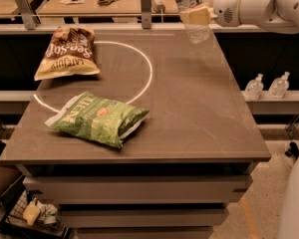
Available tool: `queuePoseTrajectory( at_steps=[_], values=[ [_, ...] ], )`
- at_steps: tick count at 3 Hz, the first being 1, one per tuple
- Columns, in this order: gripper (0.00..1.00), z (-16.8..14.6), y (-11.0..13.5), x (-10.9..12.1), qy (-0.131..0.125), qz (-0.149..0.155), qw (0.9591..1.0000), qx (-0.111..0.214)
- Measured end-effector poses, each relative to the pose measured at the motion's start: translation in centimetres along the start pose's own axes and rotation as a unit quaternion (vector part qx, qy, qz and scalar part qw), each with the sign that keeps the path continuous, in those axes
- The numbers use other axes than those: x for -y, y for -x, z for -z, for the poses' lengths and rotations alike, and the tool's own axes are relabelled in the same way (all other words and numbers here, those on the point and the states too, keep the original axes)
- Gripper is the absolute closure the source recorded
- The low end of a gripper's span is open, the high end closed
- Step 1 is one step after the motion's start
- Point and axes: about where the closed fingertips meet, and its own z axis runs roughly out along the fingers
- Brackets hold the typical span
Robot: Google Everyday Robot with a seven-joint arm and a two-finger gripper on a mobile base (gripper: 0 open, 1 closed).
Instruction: Place water bottle upright
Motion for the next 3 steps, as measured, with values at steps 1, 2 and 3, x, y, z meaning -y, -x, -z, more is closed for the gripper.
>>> queuePoseTrajectory(
  at_steps=[1,2,3],
  values=[
    [1.00,-0.1,-0.3,0.1,0.011,0.005,0.9995,0.027],
    [1.00,-0.6,0.0,-0.1,0.025,0.015,0.9985,0.046],
    [1.00,-1.6,0.3,-0.4,0.041,0.022,0.9973,0.057]
  ],
)
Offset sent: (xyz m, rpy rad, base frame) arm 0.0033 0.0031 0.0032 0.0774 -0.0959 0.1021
